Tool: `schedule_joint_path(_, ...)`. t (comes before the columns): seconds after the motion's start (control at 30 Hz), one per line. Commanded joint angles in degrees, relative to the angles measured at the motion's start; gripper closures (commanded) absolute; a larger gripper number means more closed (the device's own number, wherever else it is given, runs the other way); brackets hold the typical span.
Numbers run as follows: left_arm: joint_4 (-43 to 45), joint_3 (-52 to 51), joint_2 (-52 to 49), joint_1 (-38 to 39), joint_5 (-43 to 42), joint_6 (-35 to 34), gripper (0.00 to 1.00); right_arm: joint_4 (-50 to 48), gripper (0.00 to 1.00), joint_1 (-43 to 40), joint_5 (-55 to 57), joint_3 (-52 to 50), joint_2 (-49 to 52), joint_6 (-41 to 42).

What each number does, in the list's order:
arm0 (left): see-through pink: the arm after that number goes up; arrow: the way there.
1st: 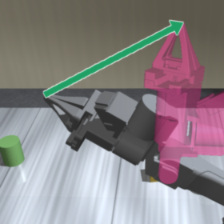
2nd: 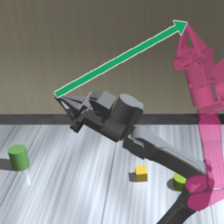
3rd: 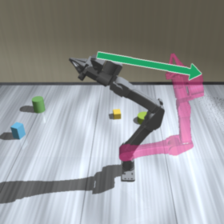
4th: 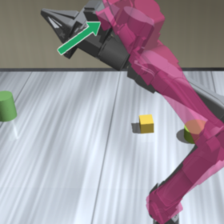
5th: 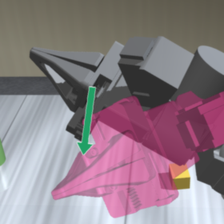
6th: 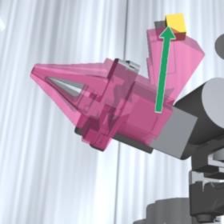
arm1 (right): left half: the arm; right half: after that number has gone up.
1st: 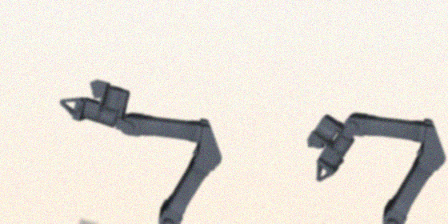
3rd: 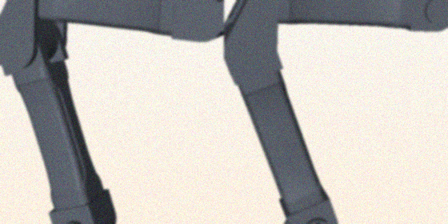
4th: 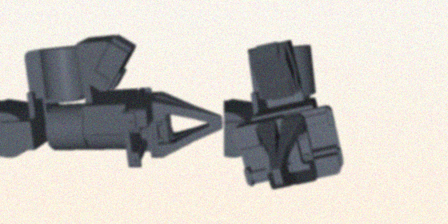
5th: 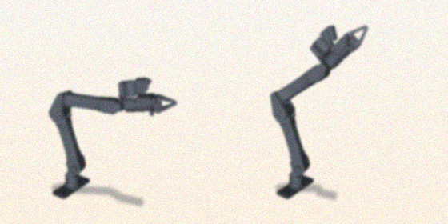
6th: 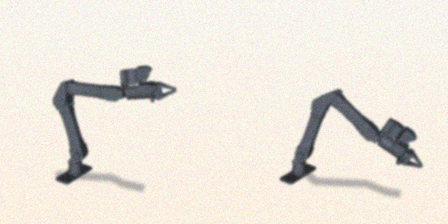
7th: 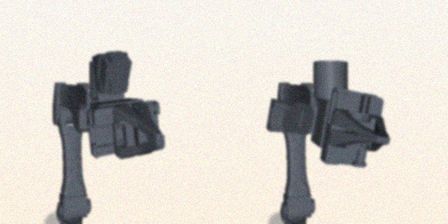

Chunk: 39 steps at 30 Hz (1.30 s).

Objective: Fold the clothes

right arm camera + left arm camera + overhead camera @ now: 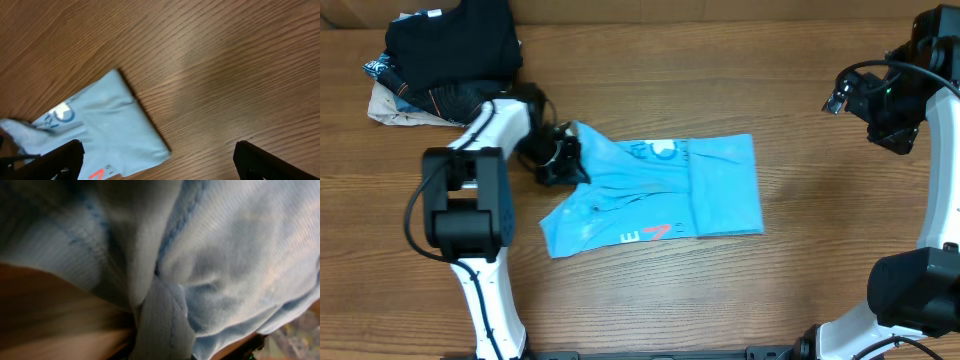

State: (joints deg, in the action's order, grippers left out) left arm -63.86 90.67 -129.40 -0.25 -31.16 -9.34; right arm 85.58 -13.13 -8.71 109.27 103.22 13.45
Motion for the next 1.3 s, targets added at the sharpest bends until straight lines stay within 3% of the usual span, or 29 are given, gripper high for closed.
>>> schedule_joint_path(0.0,-1.09,-1.88,-5.9,-4.87,25.62,-4.07,0.96,-1.14,0.0,-0.13,-0.2,-1.57,-1.84,-0.39)
schedule_joint_path(0.23,-11.78,7.04,-5.79,-9.55,30.51,-7.69,0.96,-2.49,0.0,-0.11,-0.39,-2.45,-1.7,0.07)
schedule_joint_path(0.53,-22.1,23.04,-1.79,-6.64,33.9,-12.57,0.96,-4.59,0.0,-0.07,-0.39,-2.58,-1.03,0.02)
schedule_joint_path(0.8,-28.46,31.98,3.3,1.64,34.12,-12.59,0.96,-11.13,0.0,-0.02,-2.38,-9.86,-0.96,0.04)
schedule_joint_path(1.0,-29.11,32.76,3.52,9.94,34.12,-15.65,0.96,-18.16,0.0,0.07,-9.35,-19.08,-0.96,0.04)
schedule_joint_path(1.27,-28.09,32.81,3.52,22.05,34.14,-20.46,0.96,-24.94,0.0,2.34,-9.42,-28.85,-0.96,0.26)
